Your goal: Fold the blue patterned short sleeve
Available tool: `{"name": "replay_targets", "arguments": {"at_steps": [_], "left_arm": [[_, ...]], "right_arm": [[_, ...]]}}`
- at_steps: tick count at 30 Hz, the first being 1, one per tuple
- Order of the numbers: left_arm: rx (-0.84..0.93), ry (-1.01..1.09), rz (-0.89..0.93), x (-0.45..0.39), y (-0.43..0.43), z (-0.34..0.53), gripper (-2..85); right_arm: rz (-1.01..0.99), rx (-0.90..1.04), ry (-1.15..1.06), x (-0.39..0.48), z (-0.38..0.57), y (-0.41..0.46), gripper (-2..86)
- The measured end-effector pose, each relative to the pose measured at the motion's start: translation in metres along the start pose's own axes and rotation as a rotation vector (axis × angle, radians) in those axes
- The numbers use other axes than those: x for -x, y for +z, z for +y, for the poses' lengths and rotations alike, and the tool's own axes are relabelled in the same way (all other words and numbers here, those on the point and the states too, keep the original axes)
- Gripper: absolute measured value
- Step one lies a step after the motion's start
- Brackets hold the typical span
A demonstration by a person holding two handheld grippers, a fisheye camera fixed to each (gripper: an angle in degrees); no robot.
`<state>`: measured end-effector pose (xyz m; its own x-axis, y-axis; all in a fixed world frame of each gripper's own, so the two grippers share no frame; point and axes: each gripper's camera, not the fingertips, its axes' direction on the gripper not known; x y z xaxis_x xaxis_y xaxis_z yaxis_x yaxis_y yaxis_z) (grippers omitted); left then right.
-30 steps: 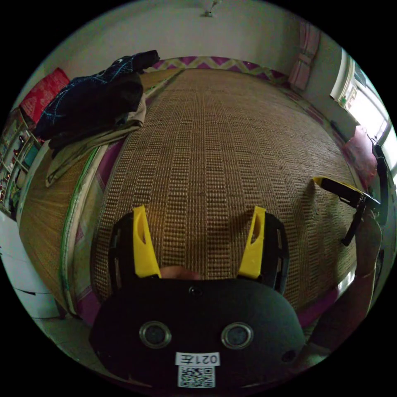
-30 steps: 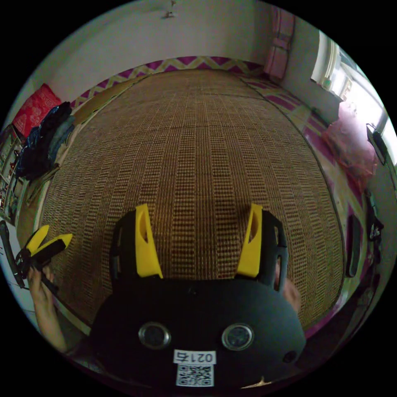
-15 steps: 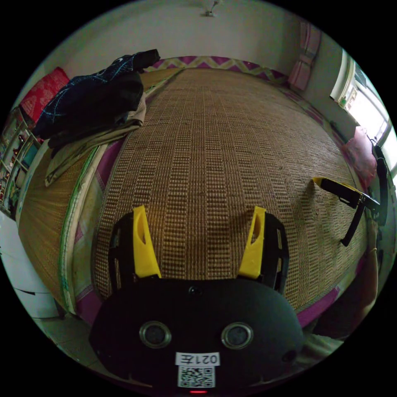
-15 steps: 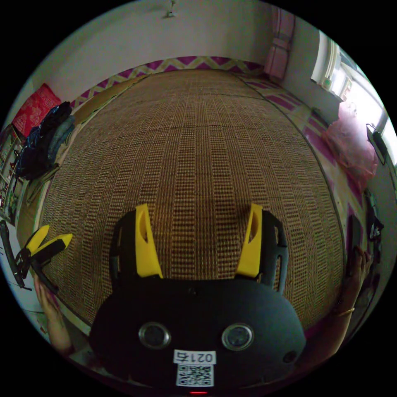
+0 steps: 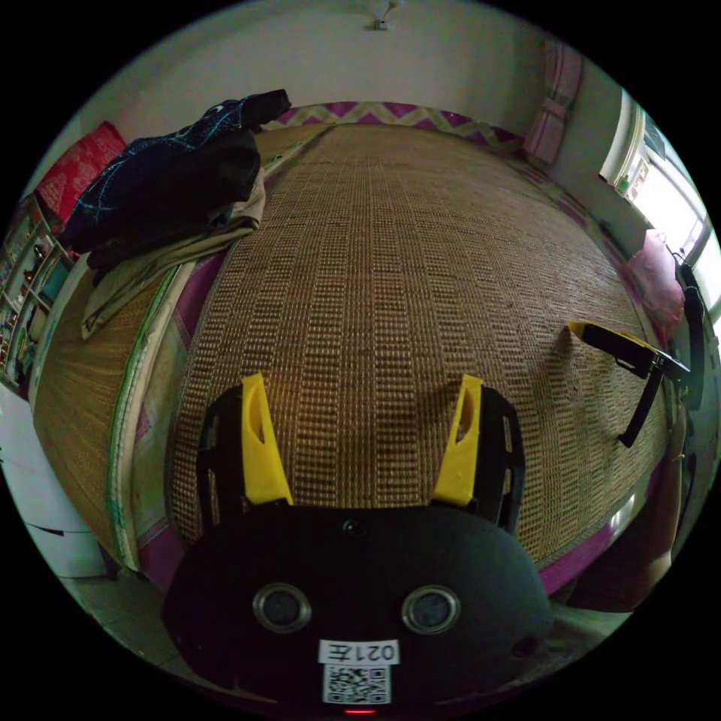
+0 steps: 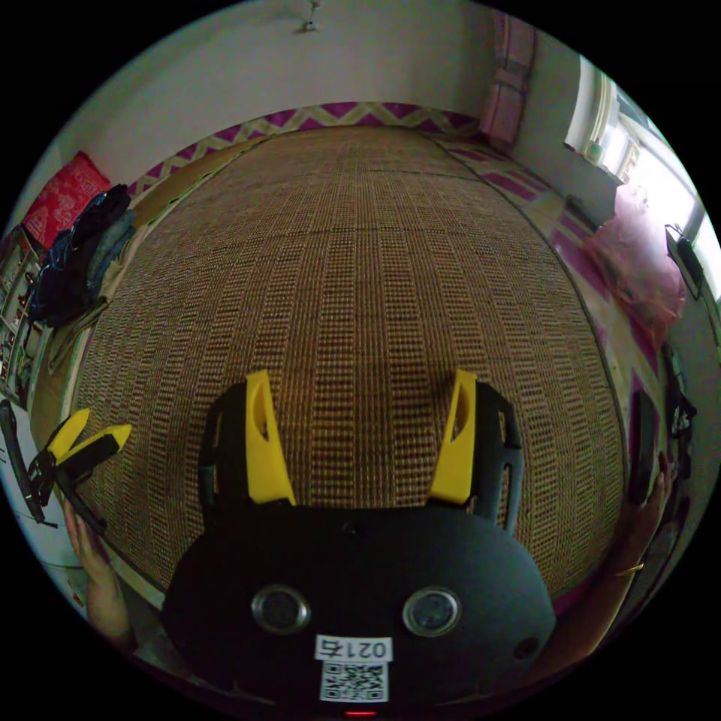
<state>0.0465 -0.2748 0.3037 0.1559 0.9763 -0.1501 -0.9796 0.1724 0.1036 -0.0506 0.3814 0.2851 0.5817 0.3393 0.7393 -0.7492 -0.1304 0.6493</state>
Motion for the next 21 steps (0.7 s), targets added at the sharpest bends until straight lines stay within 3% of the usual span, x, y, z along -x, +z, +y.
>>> {"name": "replay_targets", "arguments": {"at_steps": [21], "left_arm": [[0.003, 0.006, -0.001, 0.005, 0.002, 0.060, 33.0]], "right_arm": [[0.002, 0.000, -0.003, -0.018, 0.019, -0.009, 31.4]]}}
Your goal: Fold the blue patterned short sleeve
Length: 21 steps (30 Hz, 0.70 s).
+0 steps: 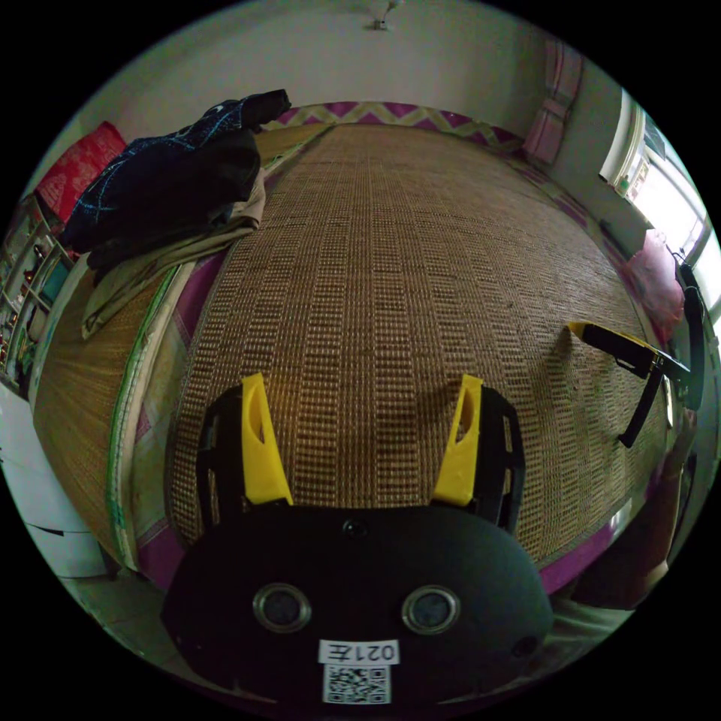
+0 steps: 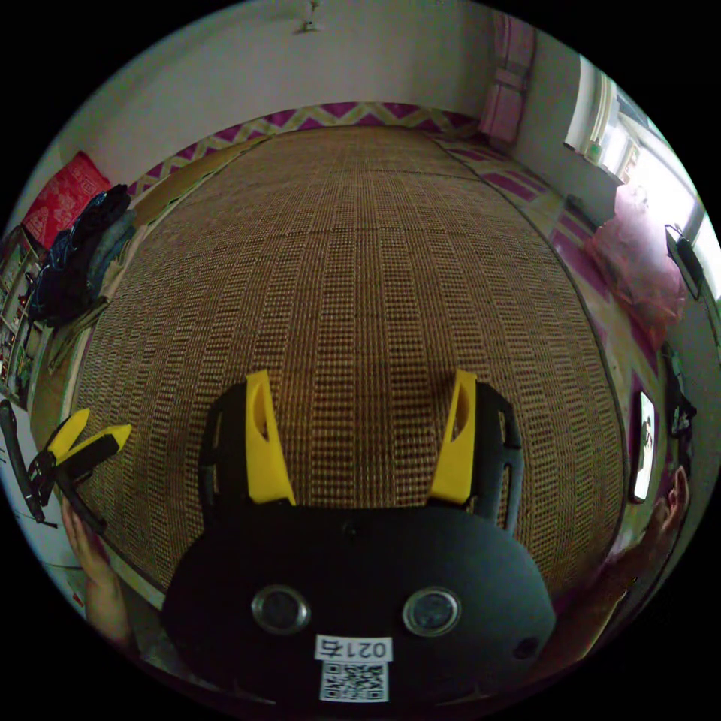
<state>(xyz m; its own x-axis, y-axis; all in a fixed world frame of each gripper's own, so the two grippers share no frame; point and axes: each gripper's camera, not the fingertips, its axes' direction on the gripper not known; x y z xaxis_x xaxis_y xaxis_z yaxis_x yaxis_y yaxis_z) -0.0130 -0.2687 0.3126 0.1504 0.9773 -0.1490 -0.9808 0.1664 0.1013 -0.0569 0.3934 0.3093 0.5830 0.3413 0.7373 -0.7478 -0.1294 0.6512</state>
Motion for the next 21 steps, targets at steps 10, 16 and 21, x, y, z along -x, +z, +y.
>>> {"name": "replay_targets", "arguments": {"at_steps": [10, 16, 21], "left_arm": [[0.001, 0.003, 0.000, 0.005, -0.003, 0.021, 32.9], [0.002, 0.004, 0.000, 0.009, -0.006, 0.032, 32.9], [0.003, 0.006, 0.000, 0.011, -0.008, 0.039, 32.9]], "right_arm": [[0.000, 0.000, -0.001, -0.008, 0.004, -0.004, 31.4], [0.001, 0.000, -0.002, -0.011, 0.004, -0.006, 31.4], [0.001, 0.000, -0.002, -0.014, 0.004, -0.008, 31.4]]}}
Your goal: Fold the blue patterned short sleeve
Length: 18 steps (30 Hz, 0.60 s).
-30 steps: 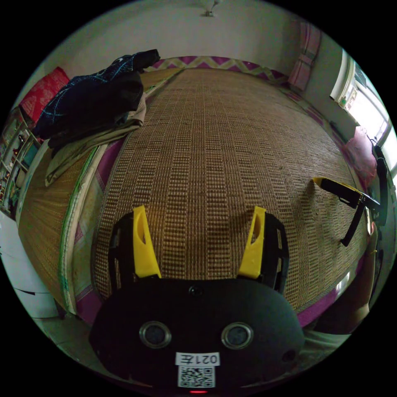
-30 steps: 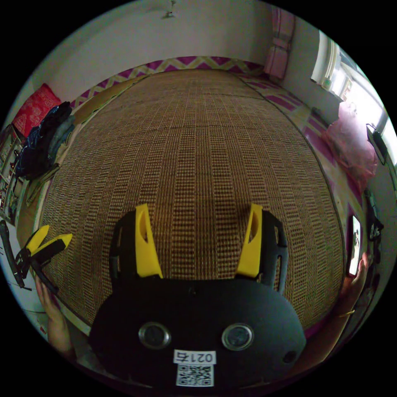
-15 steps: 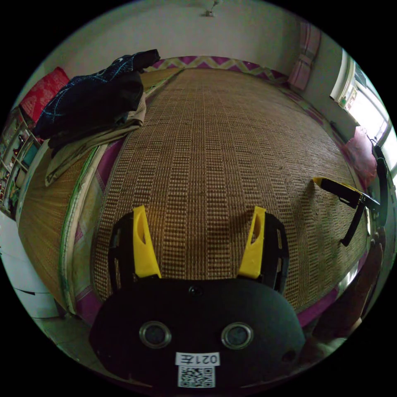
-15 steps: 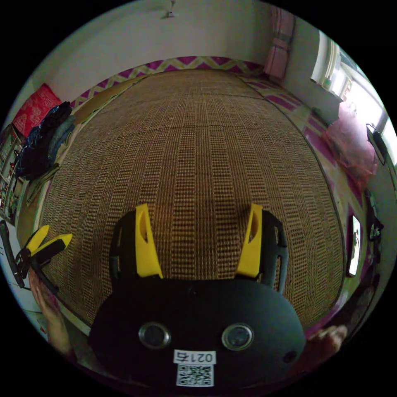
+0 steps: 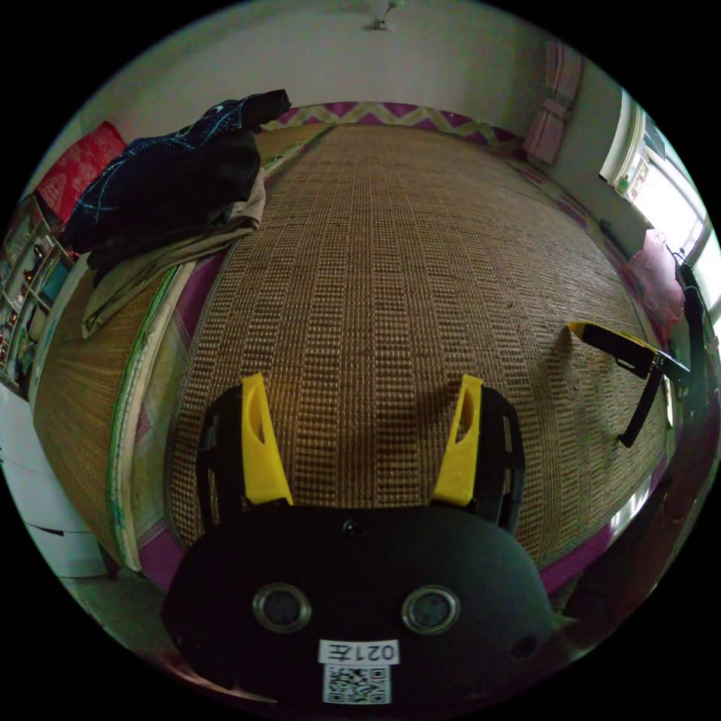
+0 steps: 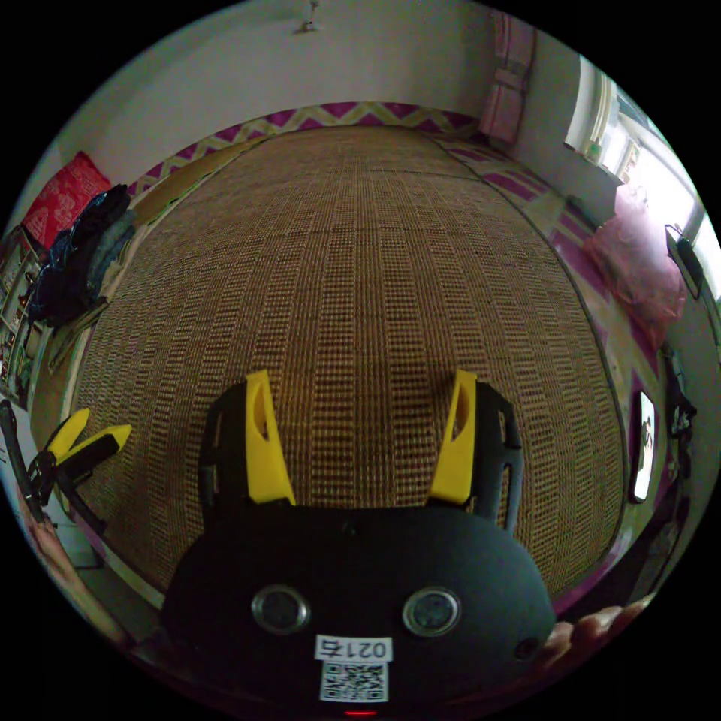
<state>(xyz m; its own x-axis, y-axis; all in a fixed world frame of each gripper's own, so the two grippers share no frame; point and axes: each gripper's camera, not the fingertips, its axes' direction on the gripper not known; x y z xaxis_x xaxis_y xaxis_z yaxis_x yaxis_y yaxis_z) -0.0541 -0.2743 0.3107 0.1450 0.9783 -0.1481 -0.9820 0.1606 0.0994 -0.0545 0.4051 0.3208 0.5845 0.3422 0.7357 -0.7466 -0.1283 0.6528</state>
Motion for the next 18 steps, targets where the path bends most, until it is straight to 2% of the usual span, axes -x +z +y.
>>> {"name": "replay_targets", "arguments": {"at_steps": [18], "left_arm": [[0.003, 0.004, 0.001, 0.008, -0.007, 0.021, 33.0]], "right_arm": [[0.001, 0.004, -0.001, -0.006, -0.009, -0.009, 31.4]]}}
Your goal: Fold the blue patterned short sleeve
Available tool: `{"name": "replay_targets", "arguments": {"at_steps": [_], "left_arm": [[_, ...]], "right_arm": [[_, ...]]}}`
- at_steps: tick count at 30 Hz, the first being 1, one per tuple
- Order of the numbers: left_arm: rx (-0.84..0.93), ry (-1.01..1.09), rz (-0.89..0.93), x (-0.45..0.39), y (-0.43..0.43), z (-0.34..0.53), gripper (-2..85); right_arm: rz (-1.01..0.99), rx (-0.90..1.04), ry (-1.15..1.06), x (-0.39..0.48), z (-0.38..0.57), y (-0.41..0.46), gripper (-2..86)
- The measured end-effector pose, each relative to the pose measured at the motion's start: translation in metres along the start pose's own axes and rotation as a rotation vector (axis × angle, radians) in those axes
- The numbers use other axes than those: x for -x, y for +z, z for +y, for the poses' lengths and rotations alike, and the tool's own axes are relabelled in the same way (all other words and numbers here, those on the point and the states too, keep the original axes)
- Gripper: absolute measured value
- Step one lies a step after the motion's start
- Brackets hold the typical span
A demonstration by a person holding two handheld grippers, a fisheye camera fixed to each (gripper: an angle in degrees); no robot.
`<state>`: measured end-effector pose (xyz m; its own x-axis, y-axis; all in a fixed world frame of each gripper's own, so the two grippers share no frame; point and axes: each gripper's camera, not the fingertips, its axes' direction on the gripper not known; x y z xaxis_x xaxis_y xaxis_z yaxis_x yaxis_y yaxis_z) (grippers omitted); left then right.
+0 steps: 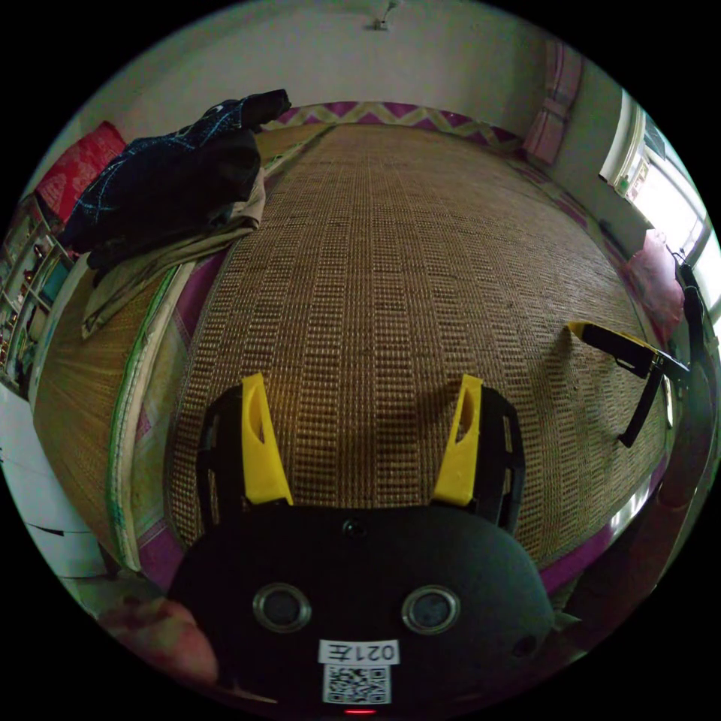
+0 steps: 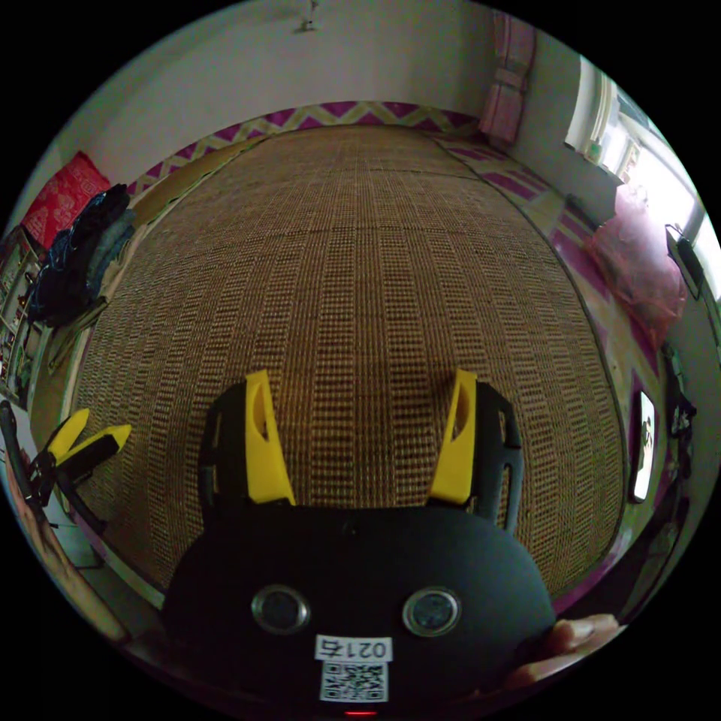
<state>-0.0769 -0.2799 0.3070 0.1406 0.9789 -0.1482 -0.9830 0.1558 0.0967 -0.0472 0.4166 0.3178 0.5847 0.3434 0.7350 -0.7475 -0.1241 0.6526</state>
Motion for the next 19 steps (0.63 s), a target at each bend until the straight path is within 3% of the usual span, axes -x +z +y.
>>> {"name": "replay_targets", "arguments": {"at_steps": [19], "left_arm": [[0.003, 0.004, 0.001, 0.002, -0.005, 0.007, 33.0]], "right_arm": [[0.000, -0.002, -0.003, -0.001, -0.026, -0.016, 31.4]]}}
